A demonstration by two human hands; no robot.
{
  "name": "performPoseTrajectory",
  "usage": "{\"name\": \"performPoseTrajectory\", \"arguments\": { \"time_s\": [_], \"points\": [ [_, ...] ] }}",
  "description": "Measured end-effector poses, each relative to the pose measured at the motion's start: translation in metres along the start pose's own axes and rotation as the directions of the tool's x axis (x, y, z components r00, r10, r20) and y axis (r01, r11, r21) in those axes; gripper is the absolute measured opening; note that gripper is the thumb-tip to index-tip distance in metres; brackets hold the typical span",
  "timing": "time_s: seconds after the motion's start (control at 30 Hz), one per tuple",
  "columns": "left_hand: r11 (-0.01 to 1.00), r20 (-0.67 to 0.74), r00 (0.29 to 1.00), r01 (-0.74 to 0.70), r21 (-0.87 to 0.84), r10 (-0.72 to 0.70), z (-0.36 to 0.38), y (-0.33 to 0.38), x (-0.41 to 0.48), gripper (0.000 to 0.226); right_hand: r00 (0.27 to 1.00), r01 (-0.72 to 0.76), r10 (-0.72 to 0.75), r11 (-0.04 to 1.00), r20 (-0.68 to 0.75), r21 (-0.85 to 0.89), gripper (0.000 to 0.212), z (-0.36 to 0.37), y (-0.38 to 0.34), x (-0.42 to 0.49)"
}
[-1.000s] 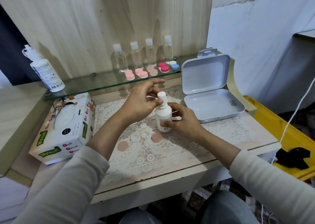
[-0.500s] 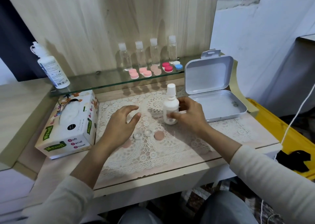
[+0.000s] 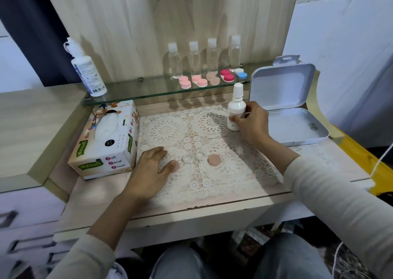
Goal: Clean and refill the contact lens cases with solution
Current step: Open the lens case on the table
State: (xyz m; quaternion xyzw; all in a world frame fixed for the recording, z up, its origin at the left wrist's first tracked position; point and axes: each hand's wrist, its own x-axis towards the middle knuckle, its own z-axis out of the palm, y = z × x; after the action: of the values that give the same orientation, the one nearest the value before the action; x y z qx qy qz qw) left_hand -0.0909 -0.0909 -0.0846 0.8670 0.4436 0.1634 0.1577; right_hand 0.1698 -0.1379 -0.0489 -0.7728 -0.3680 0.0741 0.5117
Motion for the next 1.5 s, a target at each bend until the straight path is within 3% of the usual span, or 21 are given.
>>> {"name": "performPoseTrajectory", "arguments": {
  "time_s": [0.3, 0.6, 0.73, 0.83, 0.93, 1.27, 1.5],
  "points": [
    [1.000, -0.014, 1.000, -0.009, -0.017, 0.008, 0.003, -0.003, 0.000, 0.049, 1.000, -0.010, 0.011, 1.000, -0.026, 0.030, 0.052, -0.005, -0.004, -0.003],
    [0.998, -0.038, 0.999, -0.037, -0.060, 0.035, -0.004, 0.003, -0.002, 0.048, 0.993, 0.019, -0.018, 1.000, -0.113, 0.013, 0.039, -0.014, -0.007, -0.020],
    [0.996, -0.048, 0.997, -0.069, -0.051, 0.066, -0.007, 0.006, -0.008, 0.050, 0.990, 0.110, -0.111, 0.994, 0.090, 0.017, 0.021, -0.011, -0.011, -0.045],
    [0.996, -0.055, 0.996, -0.075, -0.044, 0.072, -0.007, 0.006, -0.010, 0.048, 0.897, 0.265, -0.230, 0.963, 0.377, -0.043, 0.025, -0.002, -0.016, -0.064],
    [0.995, -0.060, 0.995, -0.087, -0.044, 0.084, -0.006, 0.007, -0.012, 0.045, 0.809, 0.410, -0.283, 0.900, 0.515, -0.150, 0.038, 0.010, -0.018, -0.073],
    [0.992, -0.085, 0.992, -0.101, -0.071, 0.095, -0.007, 0.009, -0.008, 0.029, 0.799, 0.451, -0.253, 0.852, 0.545, -0.265, 0.047, 0.019, -0.019, -0.074],
    [0.978, -0.101, 0.992, -0.095, -0.188, 0.077, -0.010, 0.014, -0.004, 0.024, 0.801, 0.438, -0.251, 0.864, 0.544, -0.247, 0.028, 0.024, -0.013, -0.073]
  ]
}}
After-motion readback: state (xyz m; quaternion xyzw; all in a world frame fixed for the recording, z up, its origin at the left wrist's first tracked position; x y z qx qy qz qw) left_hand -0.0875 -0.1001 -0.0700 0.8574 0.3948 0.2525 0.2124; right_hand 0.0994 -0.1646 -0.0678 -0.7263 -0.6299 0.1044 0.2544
